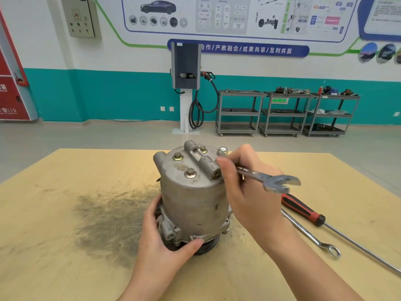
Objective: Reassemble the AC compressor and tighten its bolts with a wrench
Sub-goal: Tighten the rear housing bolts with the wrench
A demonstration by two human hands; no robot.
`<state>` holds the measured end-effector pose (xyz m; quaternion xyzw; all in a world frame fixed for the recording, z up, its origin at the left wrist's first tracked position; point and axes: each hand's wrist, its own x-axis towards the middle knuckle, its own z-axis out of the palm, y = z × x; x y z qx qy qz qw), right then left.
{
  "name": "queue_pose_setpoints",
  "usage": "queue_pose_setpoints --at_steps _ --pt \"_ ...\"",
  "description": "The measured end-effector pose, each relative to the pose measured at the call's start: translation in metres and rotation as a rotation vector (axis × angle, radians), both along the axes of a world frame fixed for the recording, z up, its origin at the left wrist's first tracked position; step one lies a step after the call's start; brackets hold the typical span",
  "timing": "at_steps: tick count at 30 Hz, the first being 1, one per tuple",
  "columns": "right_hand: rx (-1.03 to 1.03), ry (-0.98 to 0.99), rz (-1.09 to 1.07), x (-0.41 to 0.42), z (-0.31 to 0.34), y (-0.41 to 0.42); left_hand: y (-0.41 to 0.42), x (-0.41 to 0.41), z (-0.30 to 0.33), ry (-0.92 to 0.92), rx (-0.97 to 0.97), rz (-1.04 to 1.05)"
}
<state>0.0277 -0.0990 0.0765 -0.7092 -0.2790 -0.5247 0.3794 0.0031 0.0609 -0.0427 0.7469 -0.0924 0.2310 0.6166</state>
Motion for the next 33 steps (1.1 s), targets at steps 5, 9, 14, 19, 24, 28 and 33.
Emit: queue_pose_setpoints --at_steps 5,9,14,19,24,28,33 --pt "0.174 0.066 0.122 -0.001 0.008 -0.004 0.001 -0.001 0.000 0.006 0.003 -0.001" --pt "0.483 0.323 0.294 0.003 0.013 -0.010 0.000 -0.001 0.000 0.012 -0.002 -0.003" --pt "0.642 0.496 0.458 0.008 0.013 -0.011 0.001 -0.001 0.000 0.023 -0.011 -0.010" --pt "0.631 0.491 0.474 0.009 0.011 -0.010 0.001 -0.003 0.002 0.025 -0.005 -0.004" --pt "0.666 0.478 0.469 0.009 0.010 -0.009 0.000 -0.004 0.004 0.029 -0.014 -0.007" --pt "0.703 0.536 0.483 0.013 0.008 -0.010 0.000 -0.004 0.004 0.028 -0.015 -0.009" --pt "0.860 0.725 0.587 0.021 0.009 -0.014 0.000 -0.005 0.004 0.028 -0.020 -0.009"
